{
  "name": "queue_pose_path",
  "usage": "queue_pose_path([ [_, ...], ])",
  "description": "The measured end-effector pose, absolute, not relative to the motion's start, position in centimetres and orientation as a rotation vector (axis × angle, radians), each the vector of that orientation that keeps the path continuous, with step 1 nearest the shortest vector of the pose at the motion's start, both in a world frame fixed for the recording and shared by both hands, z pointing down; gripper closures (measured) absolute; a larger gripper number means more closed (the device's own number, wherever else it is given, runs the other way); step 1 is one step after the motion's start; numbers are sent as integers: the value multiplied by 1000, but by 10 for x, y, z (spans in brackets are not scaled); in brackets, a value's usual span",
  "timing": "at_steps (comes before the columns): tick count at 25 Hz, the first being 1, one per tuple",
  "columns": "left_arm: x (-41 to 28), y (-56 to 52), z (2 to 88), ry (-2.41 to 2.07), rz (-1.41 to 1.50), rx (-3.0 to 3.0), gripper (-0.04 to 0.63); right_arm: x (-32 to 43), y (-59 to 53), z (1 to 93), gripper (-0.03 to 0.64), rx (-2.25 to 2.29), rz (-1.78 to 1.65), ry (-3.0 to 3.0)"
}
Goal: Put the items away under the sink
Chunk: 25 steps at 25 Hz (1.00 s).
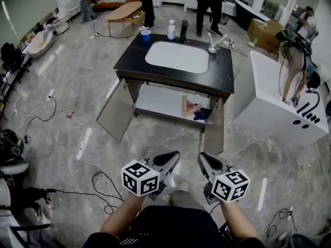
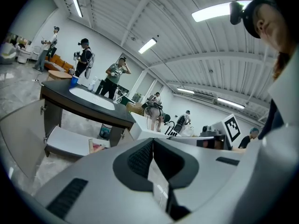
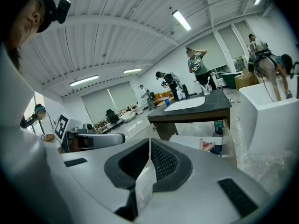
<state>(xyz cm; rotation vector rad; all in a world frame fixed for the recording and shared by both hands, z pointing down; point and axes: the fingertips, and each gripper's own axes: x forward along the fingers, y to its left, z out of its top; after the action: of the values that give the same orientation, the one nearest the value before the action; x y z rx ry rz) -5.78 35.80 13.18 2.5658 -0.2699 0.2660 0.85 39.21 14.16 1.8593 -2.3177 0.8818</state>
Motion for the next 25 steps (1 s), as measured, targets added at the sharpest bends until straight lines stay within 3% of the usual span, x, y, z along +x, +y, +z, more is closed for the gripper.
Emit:
queue_pose_path([
  [13, 6, 307, 122, -313, 220, 2612, 587, 73, 331, 138, 578, 1768, 837, -2412],
  [25, 12, 227, 123, -278, 269, 2630, 586, 70, 257, 145, 578, 1800, 844, -2369],
])
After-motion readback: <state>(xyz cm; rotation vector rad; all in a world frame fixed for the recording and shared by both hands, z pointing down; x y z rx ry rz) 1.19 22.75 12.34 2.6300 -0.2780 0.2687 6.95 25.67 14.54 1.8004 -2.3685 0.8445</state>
